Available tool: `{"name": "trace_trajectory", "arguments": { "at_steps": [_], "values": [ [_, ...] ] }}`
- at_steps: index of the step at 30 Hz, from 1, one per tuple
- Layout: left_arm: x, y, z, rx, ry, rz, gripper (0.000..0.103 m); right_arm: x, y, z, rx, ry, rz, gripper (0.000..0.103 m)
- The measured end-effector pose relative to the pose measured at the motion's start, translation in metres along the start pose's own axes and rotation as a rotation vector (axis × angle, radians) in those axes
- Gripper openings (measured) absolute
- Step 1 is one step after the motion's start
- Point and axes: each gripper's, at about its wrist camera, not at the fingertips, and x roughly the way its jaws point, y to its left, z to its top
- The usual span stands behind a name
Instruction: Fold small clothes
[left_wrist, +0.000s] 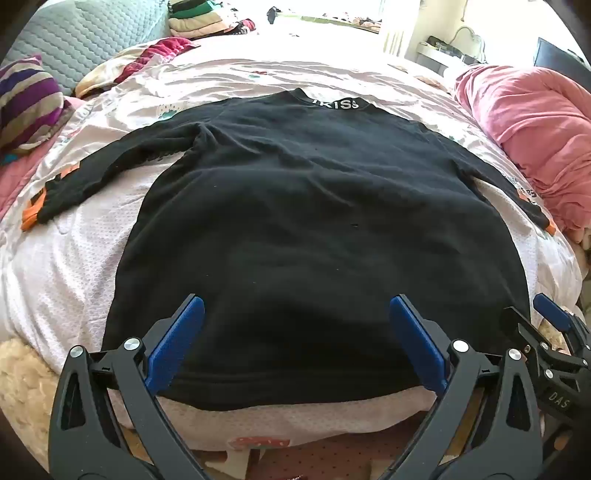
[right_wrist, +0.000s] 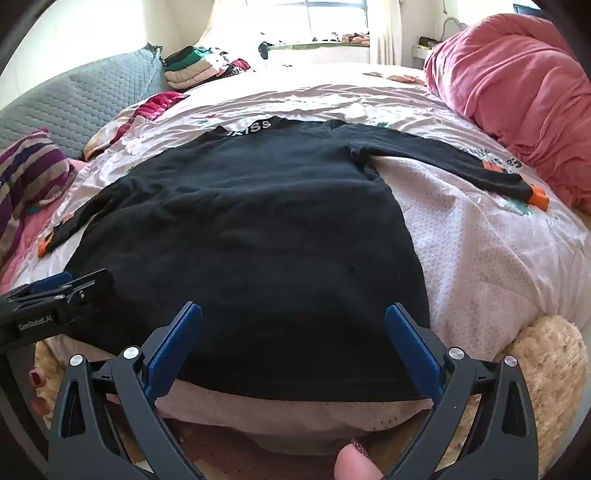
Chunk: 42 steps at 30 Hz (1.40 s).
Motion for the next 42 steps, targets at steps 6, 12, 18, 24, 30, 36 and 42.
{"name": "trace_trajectory", "arguments": {
  "at_steps": [6,12,18,24,30,36,42],
  "values": [
    [0.001,-0.001,-0.001,-0.001,0.005,-0.005,0.094,-0.006,0.004,-0.001,-0.048,-0.021,-0.028,0.099],
    [0.002,-0.002,0.000,0.001,0.006,-0.011,0.094,-0.006,0.010,-0.001,-0.056,-0.018,-0.037,0.099],
    [-0.002,0.000,0.001,-0.001,0.008,-0.020,0.094,-0.008,0.012,-0.001,-0.070,-0.030,-0.053,0.099],
    [-0.001,0.001,0.002,-0.010,0.014,-0.022,0.094,-0.007,0.013,0.000,-0.073,-0.030,-0.053,0.099],
    [-0.001,0.001,0.001,-0.008,0.013,-0.024,0.094,-0.008,0.013,0.000,-0.073,-0.029,-0.049,0.099],
    [-0.001,0.000,0.001,-0.010,0.016,-0.029,0.094,-0.007,0.014,-0.001,-0.073,-0.030,-0.050,0.099],
    [-0.001,0.000,0.001,-0.010,0.019,-0.031,0.094,-0.008,0.014,-0.002,-0.069,-0.027,-0.050,0.099]
  ]
}}
